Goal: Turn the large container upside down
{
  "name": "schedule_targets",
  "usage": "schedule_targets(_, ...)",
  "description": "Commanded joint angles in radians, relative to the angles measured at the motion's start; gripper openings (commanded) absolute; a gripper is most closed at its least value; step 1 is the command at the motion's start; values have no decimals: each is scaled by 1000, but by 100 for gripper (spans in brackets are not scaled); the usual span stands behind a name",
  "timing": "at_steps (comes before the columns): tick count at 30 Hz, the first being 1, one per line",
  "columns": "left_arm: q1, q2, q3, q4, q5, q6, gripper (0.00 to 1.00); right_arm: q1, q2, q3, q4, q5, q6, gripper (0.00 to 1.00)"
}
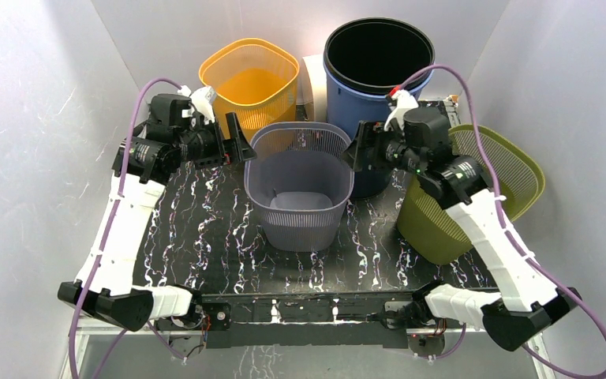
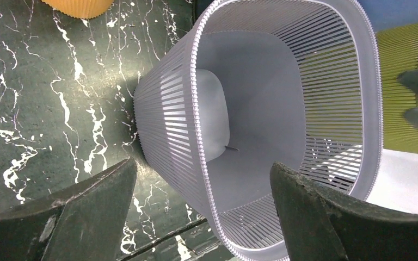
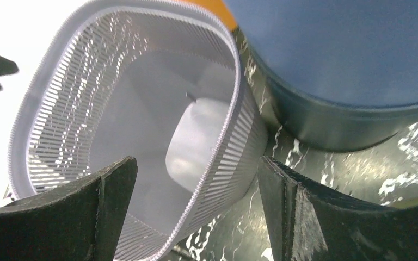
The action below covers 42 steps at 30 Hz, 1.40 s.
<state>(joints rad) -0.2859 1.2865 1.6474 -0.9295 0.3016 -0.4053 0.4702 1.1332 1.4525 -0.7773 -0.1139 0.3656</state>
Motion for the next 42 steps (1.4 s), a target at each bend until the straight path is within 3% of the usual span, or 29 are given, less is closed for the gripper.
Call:
schedule_targets(1,-6,-51,3,36,9,-13,93,5,8,-58,2,-54,76,77)
schedule_targets(5,-6,-51,-7,29,1,-22,95,5,-9,-89,12,-31,137,64)
schedule_targets(9,-6,-70,-20,61,11,-55,96,6,10,-95,19,-72,192,27)
schedule_targets(15,-6,-72,68,31,-42,-51,98,12,-24,-156,102,-116,312,0)
schedule_targets(18,-6,-72,136,2,-61,-41,98,12,-63,-241,193,-149,427,0)
schedule_targets(22,-6,-90,220,51,16,-73,98,15,-146,-436,407,-172,620,0)
schedule_targets(24,-6,-99,258,74,39,-90,98,20,-173,-482,428,-132,668,0)
schedule_targets(28,-6,-105,308,76,30,-95,99,30,-217,-523,427,-21,716,0)
schedule_targets(33,-6,-100,262,83,35,-103,98,89,-217,-596,460,60,758,0)
schedule_targets(39,-7,-115,189,124,43,-116,98,203,-127,-581,417,186,675,0)
schedule_targets(42,-6,-112,171,119,39,-111,98,204,-106,-574,391,218,630,22)
